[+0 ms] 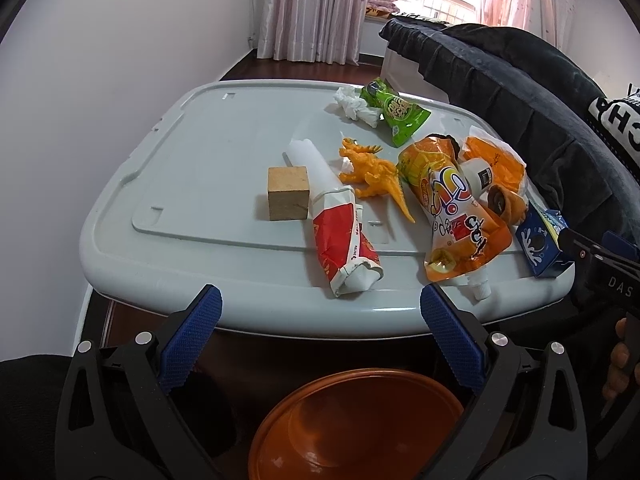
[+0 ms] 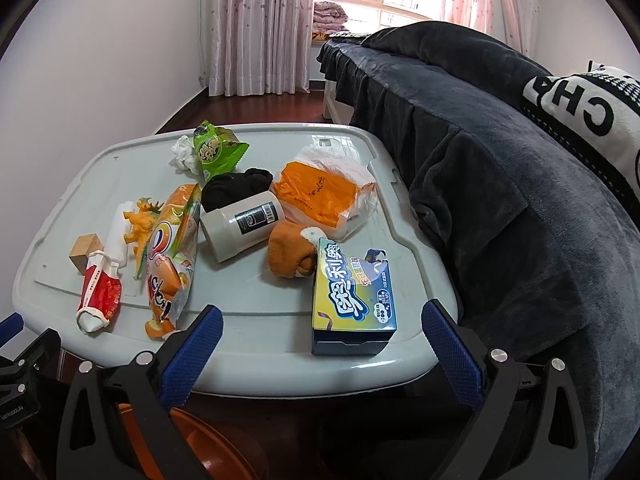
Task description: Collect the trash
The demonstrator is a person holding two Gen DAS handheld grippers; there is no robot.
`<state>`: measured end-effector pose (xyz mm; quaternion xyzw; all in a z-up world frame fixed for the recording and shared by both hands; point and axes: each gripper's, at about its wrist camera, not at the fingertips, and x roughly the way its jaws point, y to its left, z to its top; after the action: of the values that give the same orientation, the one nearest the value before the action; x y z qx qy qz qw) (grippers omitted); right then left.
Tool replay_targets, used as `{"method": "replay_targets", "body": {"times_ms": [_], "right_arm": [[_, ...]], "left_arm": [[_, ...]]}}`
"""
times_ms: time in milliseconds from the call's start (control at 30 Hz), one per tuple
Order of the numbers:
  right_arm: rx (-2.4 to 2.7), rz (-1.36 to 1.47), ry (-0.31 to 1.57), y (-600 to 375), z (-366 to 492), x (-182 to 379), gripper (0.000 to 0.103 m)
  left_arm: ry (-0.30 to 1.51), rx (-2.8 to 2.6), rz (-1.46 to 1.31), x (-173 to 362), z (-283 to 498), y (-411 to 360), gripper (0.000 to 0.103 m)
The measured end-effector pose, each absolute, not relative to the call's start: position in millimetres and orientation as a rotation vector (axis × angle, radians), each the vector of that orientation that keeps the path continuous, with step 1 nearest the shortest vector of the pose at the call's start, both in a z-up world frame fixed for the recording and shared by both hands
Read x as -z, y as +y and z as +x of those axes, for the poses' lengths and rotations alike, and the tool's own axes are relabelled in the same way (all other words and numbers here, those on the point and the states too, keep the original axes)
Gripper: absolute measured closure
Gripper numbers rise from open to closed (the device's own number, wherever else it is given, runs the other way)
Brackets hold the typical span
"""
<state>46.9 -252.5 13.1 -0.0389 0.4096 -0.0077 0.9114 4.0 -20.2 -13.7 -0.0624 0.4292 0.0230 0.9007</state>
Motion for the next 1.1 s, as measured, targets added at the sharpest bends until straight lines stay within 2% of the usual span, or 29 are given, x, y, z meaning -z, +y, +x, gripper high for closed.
{"method": "replay_targets", "body": {"times_ms": [1100], "right_arm": [[0.02,-0.065,0.865,-255.2,51.5,-8.3,0.005]], "left_arm": [[0.893,-0.071,-0.15,16.8,5.3,-15.2,0.006]]}}
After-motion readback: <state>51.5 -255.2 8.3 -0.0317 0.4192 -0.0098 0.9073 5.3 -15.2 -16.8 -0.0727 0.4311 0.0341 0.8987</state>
